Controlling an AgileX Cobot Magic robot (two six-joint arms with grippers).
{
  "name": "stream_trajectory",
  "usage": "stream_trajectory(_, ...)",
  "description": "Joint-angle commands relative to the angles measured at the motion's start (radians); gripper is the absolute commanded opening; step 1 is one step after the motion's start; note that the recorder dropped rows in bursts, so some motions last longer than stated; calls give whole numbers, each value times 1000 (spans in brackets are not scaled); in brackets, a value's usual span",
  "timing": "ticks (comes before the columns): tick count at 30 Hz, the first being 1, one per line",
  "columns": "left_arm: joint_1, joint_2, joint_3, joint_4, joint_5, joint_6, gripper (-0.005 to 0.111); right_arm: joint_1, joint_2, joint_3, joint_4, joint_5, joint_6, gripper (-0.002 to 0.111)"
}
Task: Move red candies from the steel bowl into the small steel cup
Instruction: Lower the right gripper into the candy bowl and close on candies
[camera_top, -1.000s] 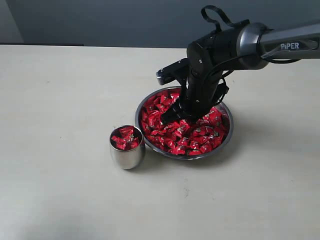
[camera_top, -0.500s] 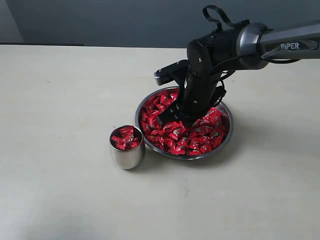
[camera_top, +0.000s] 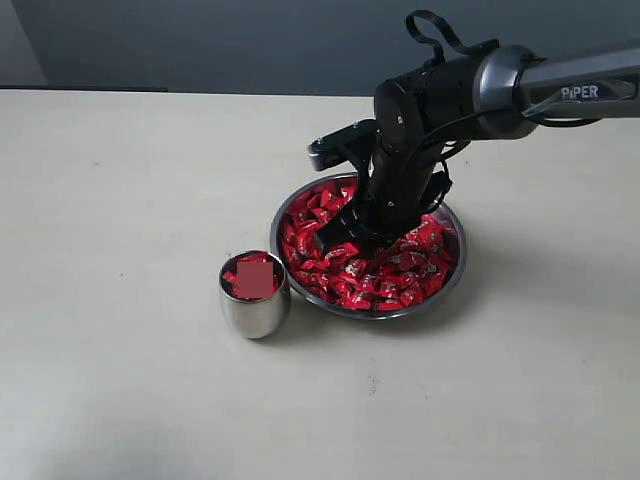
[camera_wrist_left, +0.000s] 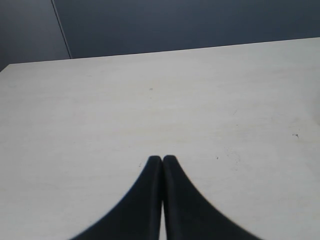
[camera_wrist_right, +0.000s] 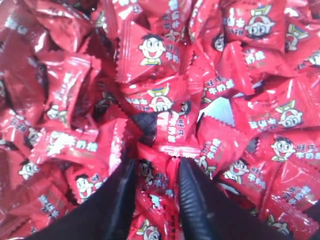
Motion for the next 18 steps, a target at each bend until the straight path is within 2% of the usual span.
stream_trajectory(1,-5,-5,2,2,-10,-2,0,-6,0,-1,-8,-12,-10,31)
stream_trajectory(18,-5,-5,2,2,-10,-2,0,-6,0,-1,-56,-9,-6,31)
